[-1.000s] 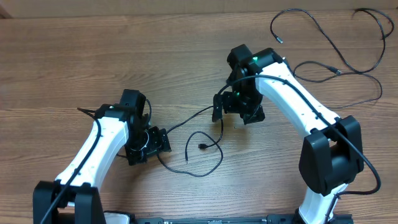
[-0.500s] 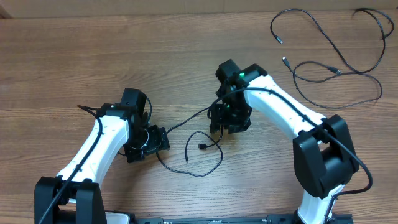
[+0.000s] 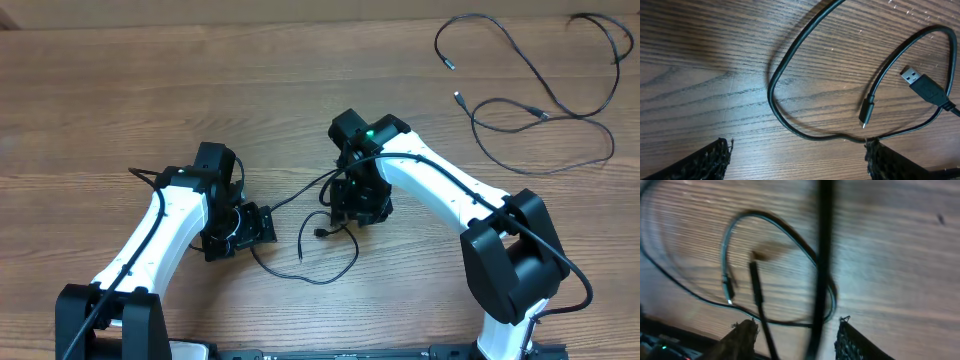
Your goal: Untangle cables
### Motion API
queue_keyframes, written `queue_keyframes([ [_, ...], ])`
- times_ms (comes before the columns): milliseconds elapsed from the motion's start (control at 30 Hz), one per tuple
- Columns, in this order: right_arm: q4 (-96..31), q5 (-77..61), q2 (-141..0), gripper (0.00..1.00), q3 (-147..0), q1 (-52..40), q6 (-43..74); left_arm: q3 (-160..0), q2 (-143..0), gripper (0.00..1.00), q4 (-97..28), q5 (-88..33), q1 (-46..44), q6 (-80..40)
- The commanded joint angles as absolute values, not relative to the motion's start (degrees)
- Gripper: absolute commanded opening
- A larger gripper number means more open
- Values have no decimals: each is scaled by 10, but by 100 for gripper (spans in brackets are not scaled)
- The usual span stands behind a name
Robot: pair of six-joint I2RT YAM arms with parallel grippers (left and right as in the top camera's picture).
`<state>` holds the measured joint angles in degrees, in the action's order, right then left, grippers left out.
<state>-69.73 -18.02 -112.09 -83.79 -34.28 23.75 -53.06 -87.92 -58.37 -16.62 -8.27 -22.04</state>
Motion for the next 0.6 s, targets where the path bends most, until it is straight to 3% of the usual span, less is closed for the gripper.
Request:
queue_keyframes([
  [0, -701, -162, -1120, 52, -816, -344, 240, -526, -882, 90, -584, -176, -85, -206],
  [300, -648, -180, -1120, 53, -726, -348, 261, -526, -882, 92, -577, -176, -85, -206],
  [467, -655, -177, -1120, 70, -718, -349, 273, -526, -882, 94, -576, -176, -85, -206],
  [567, -650, -177, -1120, 73, -711, -349, 284, -526, -882, 94, -575, -176, -85, -206],
])
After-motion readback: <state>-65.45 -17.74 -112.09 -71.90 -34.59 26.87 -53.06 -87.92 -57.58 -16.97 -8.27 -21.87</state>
